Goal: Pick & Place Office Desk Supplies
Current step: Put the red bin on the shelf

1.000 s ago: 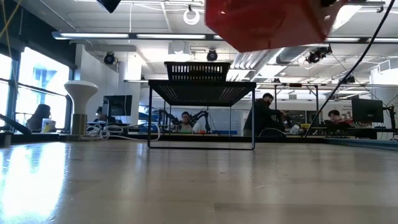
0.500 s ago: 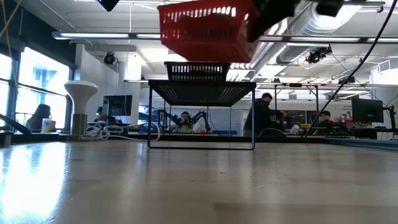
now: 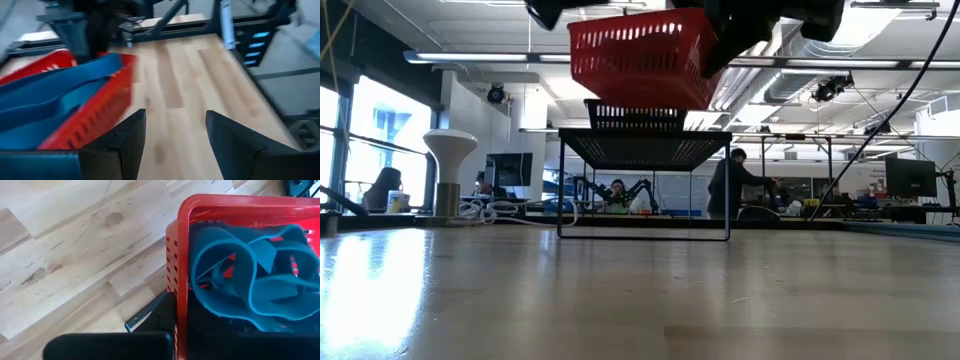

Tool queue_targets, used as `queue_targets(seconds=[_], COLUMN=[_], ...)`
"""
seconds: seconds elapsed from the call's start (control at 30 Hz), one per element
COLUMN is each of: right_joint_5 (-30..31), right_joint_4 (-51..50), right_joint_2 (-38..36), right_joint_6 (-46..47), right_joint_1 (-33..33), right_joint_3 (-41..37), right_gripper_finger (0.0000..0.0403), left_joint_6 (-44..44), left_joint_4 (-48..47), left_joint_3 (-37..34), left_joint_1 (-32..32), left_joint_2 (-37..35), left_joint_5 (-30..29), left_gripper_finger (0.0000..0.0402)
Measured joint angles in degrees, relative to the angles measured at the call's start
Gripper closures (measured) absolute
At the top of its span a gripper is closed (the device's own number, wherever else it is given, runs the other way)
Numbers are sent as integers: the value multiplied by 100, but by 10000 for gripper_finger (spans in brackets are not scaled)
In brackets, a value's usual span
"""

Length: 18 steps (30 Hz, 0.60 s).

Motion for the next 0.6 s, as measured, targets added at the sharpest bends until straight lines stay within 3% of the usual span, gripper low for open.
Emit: queue_targets(seconds=[0.17, 0.3, 0.6], right_joint_5=[18, 20, 403], right_joint_4=[22, 179, 218], right_joint_2=[0, 0, 0], right_joint_6=[-55, 560, 2147], right_joint_1=[-6, -2, 549], right_joint_3=[0, 0, 0], right_gripper_finger=[399, 399, 399], left_joint_6=[390, -87, -439], left_joint_4=[26, -40, -63], left_joint_3=[0, 0, 0], left_joint_1=[359, 464, -22], left_joint_2=[227, 273, 273], left_joint_5=[-14, -30, 53], left_gripper_finger=[204, 204, 204])
